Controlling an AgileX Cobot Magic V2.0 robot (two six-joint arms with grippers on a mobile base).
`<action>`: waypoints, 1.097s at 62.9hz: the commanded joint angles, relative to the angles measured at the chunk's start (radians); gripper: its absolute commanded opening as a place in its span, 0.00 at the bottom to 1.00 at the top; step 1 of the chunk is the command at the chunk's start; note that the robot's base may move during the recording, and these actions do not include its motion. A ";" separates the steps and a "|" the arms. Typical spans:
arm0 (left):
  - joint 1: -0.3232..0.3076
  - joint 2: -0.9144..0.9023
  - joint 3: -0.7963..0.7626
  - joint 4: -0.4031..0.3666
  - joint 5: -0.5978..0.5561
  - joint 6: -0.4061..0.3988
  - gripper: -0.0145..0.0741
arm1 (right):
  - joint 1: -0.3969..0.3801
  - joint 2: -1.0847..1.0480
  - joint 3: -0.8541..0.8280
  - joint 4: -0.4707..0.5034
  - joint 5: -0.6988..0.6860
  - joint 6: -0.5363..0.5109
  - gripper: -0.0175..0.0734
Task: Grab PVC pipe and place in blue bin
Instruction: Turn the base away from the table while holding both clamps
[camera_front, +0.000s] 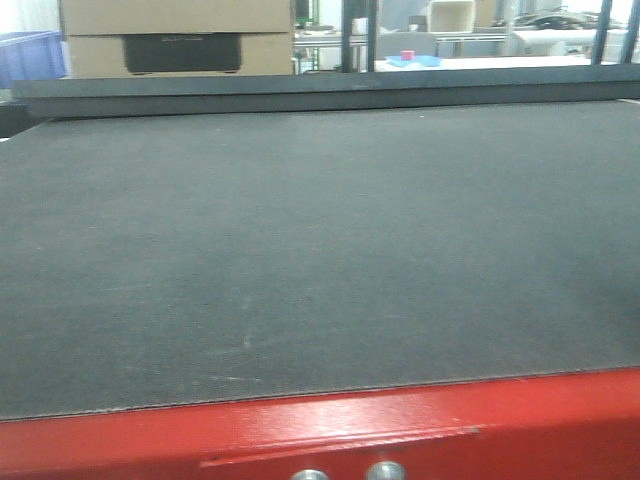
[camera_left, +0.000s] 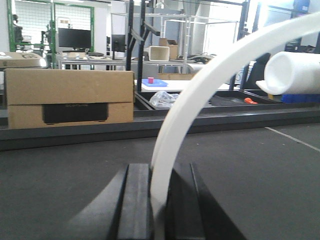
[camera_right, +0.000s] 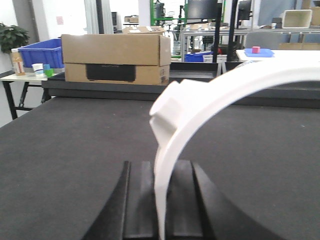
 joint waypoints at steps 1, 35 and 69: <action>0.003 -0.005 -0.003 -0.007 -0.029 0.002 0.04 | 0.001 -0.003 0.000 -0.006 -0.024 -0.002 0.01; 0.003 -0.005 -0.003 -0.007 -0.029 0.002 0.04 | 0.001 -0.003 0.000 -0.006 -0.024 -0.002 0.01; 0.003 -0.005 -0.003 -0.007 -0.029 0.002 0.04 | 0.001 -0.003 0.000 -0.006 -0.024 -0.002 0.01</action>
